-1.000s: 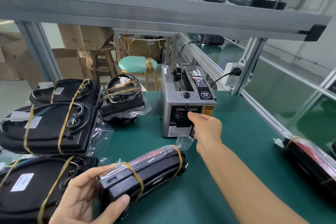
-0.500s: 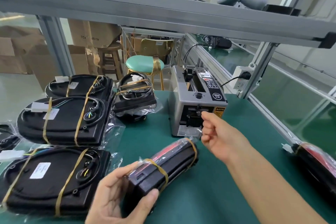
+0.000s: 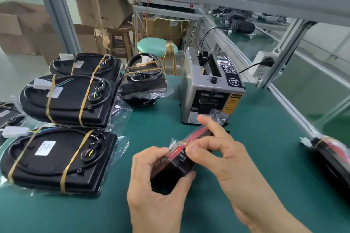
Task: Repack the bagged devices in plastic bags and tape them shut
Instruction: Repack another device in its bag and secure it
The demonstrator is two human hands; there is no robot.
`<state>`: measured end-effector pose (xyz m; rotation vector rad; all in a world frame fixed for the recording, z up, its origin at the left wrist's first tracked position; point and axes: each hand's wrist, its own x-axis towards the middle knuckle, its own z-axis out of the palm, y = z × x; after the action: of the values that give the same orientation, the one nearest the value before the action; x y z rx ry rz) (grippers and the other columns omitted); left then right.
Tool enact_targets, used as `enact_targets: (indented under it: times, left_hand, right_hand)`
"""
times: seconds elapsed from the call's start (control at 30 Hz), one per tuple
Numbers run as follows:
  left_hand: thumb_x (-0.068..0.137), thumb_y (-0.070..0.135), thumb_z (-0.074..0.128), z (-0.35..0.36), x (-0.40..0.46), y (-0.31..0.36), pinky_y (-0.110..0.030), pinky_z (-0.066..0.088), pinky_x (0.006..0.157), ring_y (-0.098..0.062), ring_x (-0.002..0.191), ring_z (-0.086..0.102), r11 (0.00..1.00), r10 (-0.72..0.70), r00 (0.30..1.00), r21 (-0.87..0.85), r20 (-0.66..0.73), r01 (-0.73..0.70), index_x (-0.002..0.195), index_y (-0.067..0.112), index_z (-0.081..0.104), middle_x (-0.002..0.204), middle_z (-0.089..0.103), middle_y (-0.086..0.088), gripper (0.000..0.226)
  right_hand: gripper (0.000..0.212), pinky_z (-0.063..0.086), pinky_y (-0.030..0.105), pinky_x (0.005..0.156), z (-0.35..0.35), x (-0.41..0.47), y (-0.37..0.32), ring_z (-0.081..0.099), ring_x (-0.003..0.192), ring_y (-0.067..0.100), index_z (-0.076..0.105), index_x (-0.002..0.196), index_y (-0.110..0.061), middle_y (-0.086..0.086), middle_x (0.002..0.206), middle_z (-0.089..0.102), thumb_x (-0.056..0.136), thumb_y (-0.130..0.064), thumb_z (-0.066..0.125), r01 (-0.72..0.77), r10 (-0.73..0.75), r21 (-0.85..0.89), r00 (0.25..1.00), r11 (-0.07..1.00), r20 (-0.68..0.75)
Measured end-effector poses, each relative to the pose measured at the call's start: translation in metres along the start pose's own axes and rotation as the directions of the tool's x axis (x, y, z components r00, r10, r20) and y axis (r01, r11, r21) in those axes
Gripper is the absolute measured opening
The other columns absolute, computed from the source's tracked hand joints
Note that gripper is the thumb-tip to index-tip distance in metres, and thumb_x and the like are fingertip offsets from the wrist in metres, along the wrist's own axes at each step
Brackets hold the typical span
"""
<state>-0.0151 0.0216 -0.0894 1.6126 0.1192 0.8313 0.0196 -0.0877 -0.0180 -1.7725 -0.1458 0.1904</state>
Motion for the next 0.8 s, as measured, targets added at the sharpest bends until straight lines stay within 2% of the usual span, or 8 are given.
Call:
enact_targets:
  times: [0.13, 0.3, 0.43, 0.6, 0.8]
  left_hand:
    - [0.052, 0.035, 0.08, 0.001, -0.003, 0.002, -0.011, 0.044, 0.079, -0.018, 0.092, 0.063, 1.0, 0.013, 1.0, 0.021, 0.002, -0.013, 0.098, 0.042, 0.058, 0.1, 0.06, 0.004, 0.051]
    - [0.052, 0.034, 0.08, 0.001, -0.004, 0.001, -0.01, 0.043, 0.079, -0.024, 0.094, 0.063, 1.0, 0.011, 1.0, 0.01, -0.002, -0.011, 0.097, 0.044, 0.057, 0.101, 0.061, 0.001, 0.051]
    - [0.051, 0.037, 0.079, 0.001, -0.005, 0.002, -0.009, 0.043, 0.079, -0.022, 0.094, 0.064, 1.0, 0.005, 1.0, 0.028, -0.005, -0.004, 0.097, 0.043, 0.056, 0.101, 0.061, 0.002, 0.051]
    - [0.051, 0.039, 0.078, 0.003, -0.005, 0.003, -0.008, 0.043, 0.078, -0.016, 0.093, 0.064, 0.999, 0.015, 1.0, 0.034, -0.007, -0.014, 0.097, 0.042, 0.057, 0.101, 0.061, 0.004, 0.051]
    - [0.051, 0.039, 0.077, 0.005, -0.005, 0.004, -0.009, 0.044, 0.078, -0.018, 0.092, 0.064, 1.0, 0.01, 1.0, 0.019, -0.025, -0.009, 0.097, 0.041, 0.058, 0.1, 0.061, 0.002, 0.05]
  right_hand:
    - [0.01, 0.023, 0.014, 0.093, 0.006, -0.004, 0.004, 0.021, 0.13, -0.021, 0.076, 0.069, -0.021, -0.043, 0.134, 0.036, 0.075, -0.028, 0.073, 0.012, -0.011, 0.011, 0.999, 1.0, -0.035]
    - [0.009, 0.024, 0.012, 0.091, 0.01, -0.008, 0.008, 0.025, 0.128, -0.023, 0.076, 0.069, -0.022, -0.044, 0.133, 0.038, 0.071, -0.03, 0.072, -0.003, 0.006, 0.04, 0.997, 0.999, -0.076]
    - [0.011, 0.024, 0.018, 0.101, 0.013, -0.008, 0.009, 0.028, 0.13, -0.017, 0.076, 0.068, -0.022, -0.046, 0.129, 0.039, 0.068, -0.032, 0.071, 0.007, -0.004, 0.037, 0.995, 0.999, -0.102]
    - [0.008, 0.029, 0.012, 0.092, 0.015, -0.009, 0.009, 0.033, 0.129, -0.016, 0.076, 0.066, -0.024, -0.043, 0.128, 0.042, 0.067, -0.03, 0.071, 0.01, -0.001, 0.065, 0.99, 0.998, -0.138]
    - [0.007, 0.03, 0.013, 0.091, 0.018, -0.011, 0.013, 0.039, 0.123, -0.018, 0.074, 0.061, -0.024, -0.04, 0.127, 0.046, 0.064, -0.028, 0.07, 0.019, -0.001, 0.102, 0.984, 0.995, -0.178]
